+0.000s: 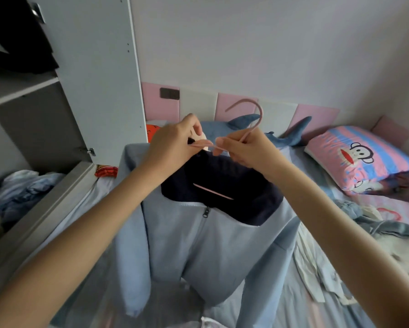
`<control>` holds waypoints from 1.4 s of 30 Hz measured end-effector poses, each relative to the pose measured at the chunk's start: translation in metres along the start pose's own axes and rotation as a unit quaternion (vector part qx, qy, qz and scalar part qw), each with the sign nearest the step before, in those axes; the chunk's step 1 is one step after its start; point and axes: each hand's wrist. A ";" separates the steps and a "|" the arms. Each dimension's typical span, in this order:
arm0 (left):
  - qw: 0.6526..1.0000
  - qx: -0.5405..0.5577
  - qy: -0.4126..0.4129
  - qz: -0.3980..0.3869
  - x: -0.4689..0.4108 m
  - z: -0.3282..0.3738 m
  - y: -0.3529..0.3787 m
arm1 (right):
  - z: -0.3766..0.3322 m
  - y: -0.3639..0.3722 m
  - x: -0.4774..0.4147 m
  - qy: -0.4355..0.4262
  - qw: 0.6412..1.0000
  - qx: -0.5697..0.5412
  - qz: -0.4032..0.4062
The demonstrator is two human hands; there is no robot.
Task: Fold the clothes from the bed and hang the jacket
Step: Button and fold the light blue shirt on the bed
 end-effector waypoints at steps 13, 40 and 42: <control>0.951 0.191 -0.243 -0.017 0.102 -0.089 0.034 | 0.037 -0.041 -0.005 0.081 0.996 0.020 0.032; 0.946 -0.041 -0.314 0.065 0.129 -0.139 -0.014 | -0.023 0.092 -0.090 0.251 0.951 -0.117 -0.137; 0.943 0.018 -0.322 0.082 0.132 -0.131 -0.021 | -0.044 0.119 -0.099 0.256 0.925 -0.207 -0.192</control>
Point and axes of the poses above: each hand's wrist, its own x-axis away from the middle knuckle, its own y-axis out of the palm, z = x × y, and after that the axes turned 3 degrees about y, right-handed
